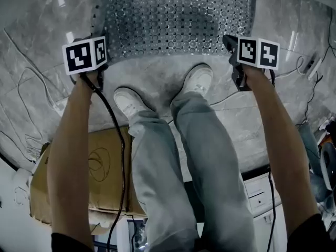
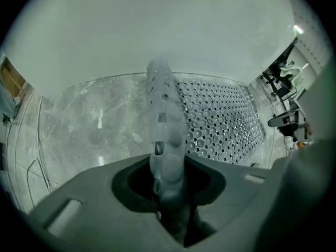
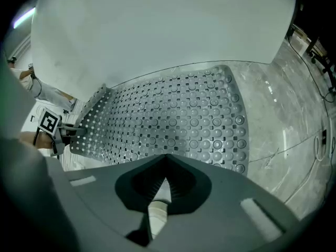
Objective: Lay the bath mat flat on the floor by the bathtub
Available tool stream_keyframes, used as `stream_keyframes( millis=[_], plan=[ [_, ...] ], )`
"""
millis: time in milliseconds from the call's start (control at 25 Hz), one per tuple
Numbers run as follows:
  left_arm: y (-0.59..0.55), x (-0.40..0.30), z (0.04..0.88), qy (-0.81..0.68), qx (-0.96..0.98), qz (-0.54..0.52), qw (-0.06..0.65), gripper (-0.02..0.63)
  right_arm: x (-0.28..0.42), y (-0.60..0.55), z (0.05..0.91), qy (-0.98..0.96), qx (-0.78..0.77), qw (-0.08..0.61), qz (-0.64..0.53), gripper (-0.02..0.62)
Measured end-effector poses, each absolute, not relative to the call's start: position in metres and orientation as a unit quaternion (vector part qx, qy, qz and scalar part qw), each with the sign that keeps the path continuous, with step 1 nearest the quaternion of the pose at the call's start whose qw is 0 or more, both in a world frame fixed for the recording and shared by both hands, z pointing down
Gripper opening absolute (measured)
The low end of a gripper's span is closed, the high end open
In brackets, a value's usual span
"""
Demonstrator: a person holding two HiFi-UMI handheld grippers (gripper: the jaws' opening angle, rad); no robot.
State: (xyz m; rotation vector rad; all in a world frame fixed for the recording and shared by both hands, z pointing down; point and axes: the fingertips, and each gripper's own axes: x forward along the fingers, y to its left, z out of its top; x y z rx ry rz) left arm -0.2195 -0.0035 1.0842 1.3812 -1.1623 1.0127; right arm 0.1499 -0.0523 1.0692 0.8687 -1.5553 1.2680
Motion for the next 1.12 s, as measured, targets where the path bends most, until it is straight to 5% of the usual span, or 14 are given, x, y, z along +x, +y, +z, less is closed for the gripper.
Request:
stream_keyframes(
  millis=[480,760,1040,1120],
  plan=[
    [0.038,-0.234,1.098,-0.470,0.545,0.425,0.550,0.264,0.134,-0.021,1.078,-0.615,0.325,0.481,0.534,0.008],
    [0.062,-0.247,1.085,-0.476,0.519,0.421,0.572,0.267,0.101,-0.009,1.069,-0.611,0.315,0.479,0.547,0.008],
    [0.071,-0.249,1.058,-0.491,0.499,0.381,0.604,0.103,0.077,-0.012,1.048,-0.615,0.322,0.467,0.549,0.008],
    [0.074,-0.249,1.048,-0.492,0.499,0.386,0.600,0.003,0.072,-0.010,1.040,-0.614,0.324,0.469,0.546,0.008]
  ],
)
